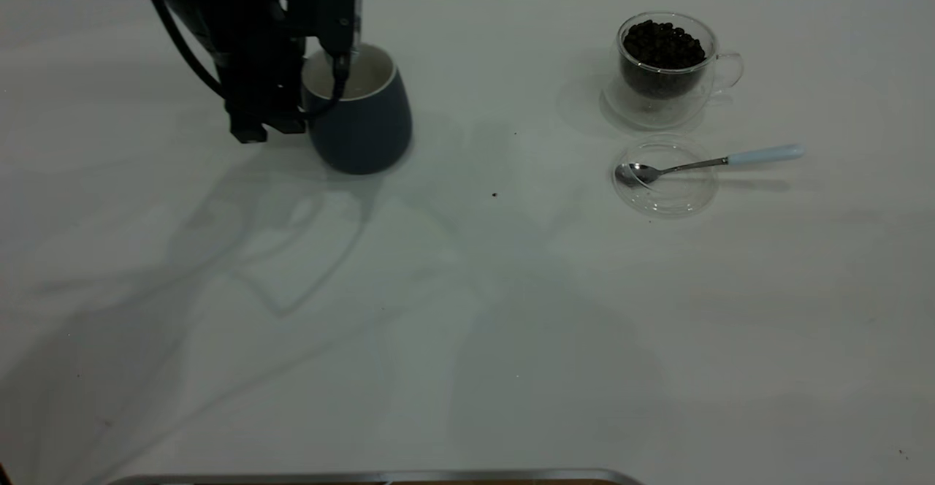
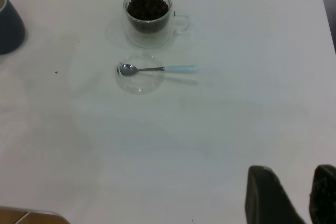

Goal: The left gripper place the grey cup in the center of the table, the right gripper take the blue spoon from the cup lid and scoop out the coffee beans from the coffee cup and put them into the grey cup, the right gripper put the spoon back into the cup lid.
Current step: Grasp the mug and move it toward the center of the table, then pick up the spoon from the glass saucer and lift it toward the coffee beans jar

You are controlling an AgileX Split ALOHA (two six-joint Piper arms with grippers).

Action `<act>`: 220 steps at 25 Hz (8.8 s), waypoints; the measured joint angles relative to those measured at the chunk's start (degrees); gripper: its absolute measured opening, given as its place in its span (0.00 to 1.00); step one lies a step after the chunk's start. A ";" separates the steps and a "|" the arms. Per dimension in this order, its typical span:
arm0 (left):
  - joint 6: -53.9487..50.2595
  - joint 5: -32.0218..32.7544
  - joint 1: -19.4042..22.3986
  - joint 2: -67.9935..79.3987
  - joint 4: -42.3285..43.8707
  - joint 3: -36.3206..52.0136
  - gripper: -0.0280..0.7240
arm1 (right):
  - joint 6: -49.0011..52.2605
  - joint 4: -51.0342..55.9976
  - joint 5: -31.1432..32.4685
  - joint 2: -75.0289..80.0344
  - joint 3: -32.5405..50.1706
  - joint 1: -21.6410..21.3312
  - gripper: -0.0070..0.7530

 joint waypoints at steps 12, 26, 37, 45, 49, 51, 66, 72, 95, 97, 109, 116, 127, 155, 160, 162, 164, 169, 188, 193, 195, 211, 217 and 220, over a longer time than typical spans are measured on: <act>-3.75 -3.81 -4.91 3.24 -0.41 -0.05 0.71 | 0.00 0.12 0.00 0.00 0.00 0.00 0.32; -5.37 -4.23 -5.27 3.12 -0.50 -0.05 0.71 | 0.00 0.17 0.00 0.00 0.00 0.00 0.32; -10.05 15.36 -0.08 -8.77 -0.54 -0.05 0.71 | 0.00 0.17 0.00 0.00 0.00 0.00 0.32; -32.37 26.96 5.76 -28.42 -0.54 -0.05 0.71 | 0.00 0.19 0.00 0.00 0.00 0.00 0.32; -44.92 37.00 8.98 -39.63 -0.12 -0.05 0.71 | 0.00 0.19 0.00 0.00 0.00 0.00 0.32; -47.72 42.38 10.21 -44.02 0.46 -0.05 0.71 | 0.00 0.19 0.00 0.00 0.00 0.00 0.32; -52.14 57.02 11.14 -63.94 -1.70 7.99 0.71 | 0.00 0.25 0.00 0.00 0.00 0.00 0.32; -52.83 57.02 11.14 -77.83 -2.07 24.40 0.71 | 0.00 0.30 0.00 0.00 0.00 0.00 0.32; -66.76 56.52 11.14 -131.86 -1.62 51.08 0.71 | -0.01 0.39 0.00 0.00 0.00 0.00 0.32; -69.27 55.85 11.14 -132.63 -2.95 51.85 0.71 | -0.01 0.39 0.00 0.00 0.00 -0.06 0.32; -70.25 55.48 11.14 -132.76 -2.57 52.00 0.71 | -0.01 0.43 0.00 0.00 0.00 -0.13 0.32; -70.24 55.45 11.14 -132.76 -2.53 52.00 0.71 | -0.01 0.43 0.00 0.00 0.00 -0.13 0.32; -70.10 55.32 12.64 -134.23 -2.53 52.00 0.71 | 0.04 0.43 0.00 0.00 0.00 -0.13 0.32; -70.13 55.32 19.54 -135.28 -2.58 52.00 0.71 | -0.02 0.43 0.00 0.00 0.00 -0.13 0.32; -70.30 55.32 19.54 -135.28 -2.58 52.00 0.71 | -0.02 0.43 0.00 0.00 0.00 -0.13 0.32; -70.30 55.32 19.54 -135.28 -2.58 52.00 0.71 | -0.02 0.43 0.00 0.00 0.00 -0.13 0.32; -70.30 55.32 19.54 -135.28 -2.58 52.00 0.71 | -0.02 0.43 0.00 0.00 0.00 -0.13 0.32; -70.30 55.32 19.54 -135.28 -2.58 52.00 0.71 | -0.02 0.43 0.00 0.00 0.00 -0.13 0.32; -70.25 55.32 19.54 -135.28 -2.58 52.00 0.71 | -0.02 1.54 0.00 0.00 0.00 -0.13 0.32; -70.25 55.32 19.54 -135.28 -2.58 52.00 0.71 | 0.03 4.44 -0.41 0.00 0.00 -0.13 0.32; -70.13 55.32 19.54 -135.28 -2.58 52.00 0.71 | 0.15 4.86 -0.55 0.05 0.00 -0.13 0.32; -70.13 55.32 19.54 -135.32 -2.58 52.00 0.71 | -3.90 10.52 -33.86 43.44 -0.07 -0.13 0.76; -70.13 55.32 19.54 -135.32 -2.58 52.00 0.71 | -16.88 20.54 -44.50 69.26 -3.52 -0.13 0.77; -70.13 55.32 19.54 -135.32 -2.58 52.00 0.71 | -23.98 25.91 -45.72 79.75 -8.60 -0.13 0.76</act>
